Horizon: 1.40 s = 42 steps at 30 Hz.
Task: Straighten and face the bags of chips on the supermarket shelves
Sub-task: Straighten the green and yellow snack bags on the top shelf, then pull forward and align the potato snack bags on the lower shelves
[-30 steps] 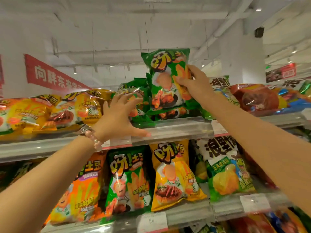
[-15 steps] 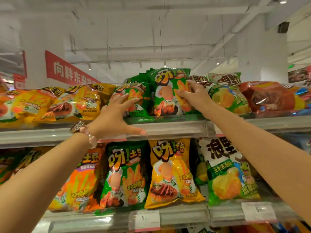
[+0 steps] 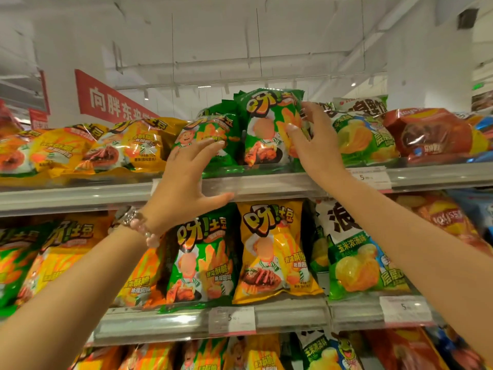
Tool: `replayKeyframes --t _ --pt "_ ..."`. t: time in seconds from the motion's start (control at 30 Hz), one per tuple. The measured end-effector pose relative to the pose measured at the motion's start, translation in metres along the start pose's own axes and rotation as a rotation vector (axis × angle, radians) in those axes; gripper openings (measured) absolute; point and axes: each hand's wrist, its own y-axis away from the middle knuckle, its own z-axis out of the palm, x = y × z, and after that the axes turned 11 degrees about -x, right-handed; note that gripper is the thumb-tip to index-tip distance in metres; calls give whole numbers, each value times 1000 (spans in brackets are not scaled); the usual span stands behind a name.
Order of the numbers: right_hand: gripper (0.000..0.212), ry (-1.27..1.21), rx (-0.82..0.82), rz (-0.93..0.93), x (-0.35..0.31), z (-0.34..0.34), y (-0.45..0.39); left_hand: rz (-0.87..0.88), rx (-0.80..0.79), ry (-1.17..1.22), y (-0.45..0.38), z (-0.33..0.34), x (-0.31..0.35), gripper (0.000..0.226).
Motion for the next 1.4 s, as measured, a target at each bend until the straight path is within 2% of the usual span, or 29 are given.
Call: replayKeyframes --t 0.13,0.2,0.33,0.43,0.5,0.6,0.7,0.77,0.87,0.97,1.17,1.4 --pt "30 -35 63 -164 -10 5 43 104 -53 52 27 19 17 80" --pt "23 -59 41 -207 -11 10 64 168 -62 -11 40 32 22 74" --pt "16 -63 -97 -232 -1 23 101 256 -56 -143 63 56 27 59" --pt "18 -38 -238 -120 12 35 120 235 -131 -189 75 75 23 58" --pt "29 74 -337 34 25 42 127 77 -336 -201 82 86 18 86" --pt "65 201 -423 260 46 46 133 -190 -612 -239 92 105 4 124" --pt "93 94 -526 486 64 49 136 -283 -710 -299 99 118 -2 137" --pt "103 0 -560 598 75 52 138 -299 -724 -335 100 121 -3 139" --pt "106 -227 -544 708 86 55 142 -308 -722 -353 100 123 -3 138" --pt "108 -354 -532 779 88 56 145 -307 -717 -368 100 125 -2 138" --pt "113 -416 -443 823 90 57 144 -291 -700 -370 102 126 -5 138" --pt "107 -437 -291 758 72 57 144 -275 -690 -339 103 127 -10 142"
